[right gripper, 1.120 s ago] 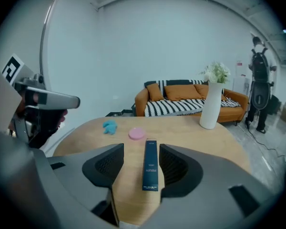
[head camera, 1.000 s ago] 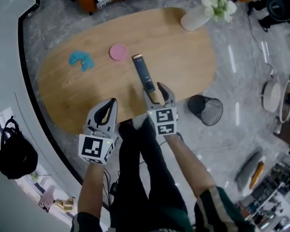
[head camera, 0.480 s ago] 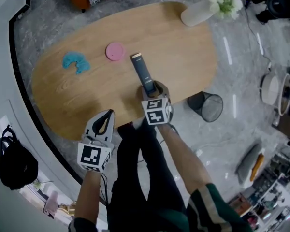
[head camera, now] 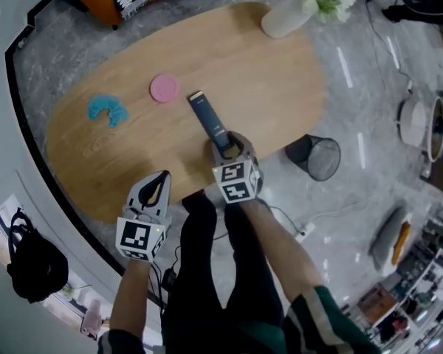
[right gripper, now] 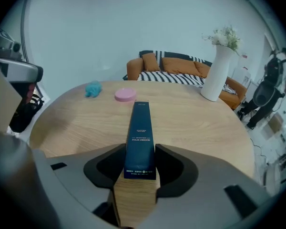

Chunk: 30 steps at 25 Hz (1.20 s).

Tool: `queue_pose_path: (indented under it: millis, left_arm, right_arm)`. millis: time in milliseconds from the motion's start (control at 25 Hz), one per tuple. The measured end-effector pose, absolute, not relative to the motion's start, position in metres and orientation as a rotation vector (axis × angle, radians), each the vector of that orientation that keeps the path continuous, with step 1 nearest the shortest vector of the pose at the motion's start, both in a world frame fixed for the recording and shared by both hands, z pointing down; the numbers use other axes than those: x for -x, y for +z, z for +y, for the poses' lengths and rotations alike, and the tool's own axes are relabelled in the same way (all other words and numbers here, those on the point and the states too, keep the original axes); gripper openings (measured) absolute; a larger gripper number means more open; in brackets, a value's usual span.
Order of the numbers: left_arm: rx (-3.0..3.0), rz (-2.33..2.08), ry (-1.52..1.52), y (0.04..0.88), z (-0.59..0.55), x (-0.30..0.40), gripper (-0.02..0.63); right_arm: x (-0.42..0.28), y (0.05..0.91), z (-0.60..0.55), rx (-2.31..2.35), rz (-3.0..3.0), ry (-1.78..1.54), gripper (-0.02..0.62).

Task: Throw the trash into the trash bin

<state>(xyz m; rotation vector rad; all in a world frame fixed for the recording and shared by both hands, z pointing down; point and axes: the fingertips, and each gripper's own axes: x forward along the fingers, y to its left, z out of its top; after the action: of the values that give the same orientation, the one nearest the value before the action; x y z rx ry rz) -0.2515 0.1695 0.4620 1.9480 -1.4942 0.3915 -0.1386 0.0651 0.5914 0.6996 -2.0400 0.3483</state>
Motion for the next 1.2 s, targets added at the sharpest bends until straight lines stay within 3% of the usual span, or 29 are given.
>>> queue_pose_path:
  millis: [600, 1200]
  left_arm:
    - [-2.039, -1.436, 0.440, 0.444, 0.119, 0.160, -0.002]
    - [-2.184, -1.290, 0.473, 0.434, 0.052, -0.003, -0.003]
  right_arm:
    - [0.051, 0.558, 0.035, -0.826, -2.116, 0.383, 0.186]
    - [-0.116, 0.546, -0.007, -1.006, -2.082, 0.447, 0.184]
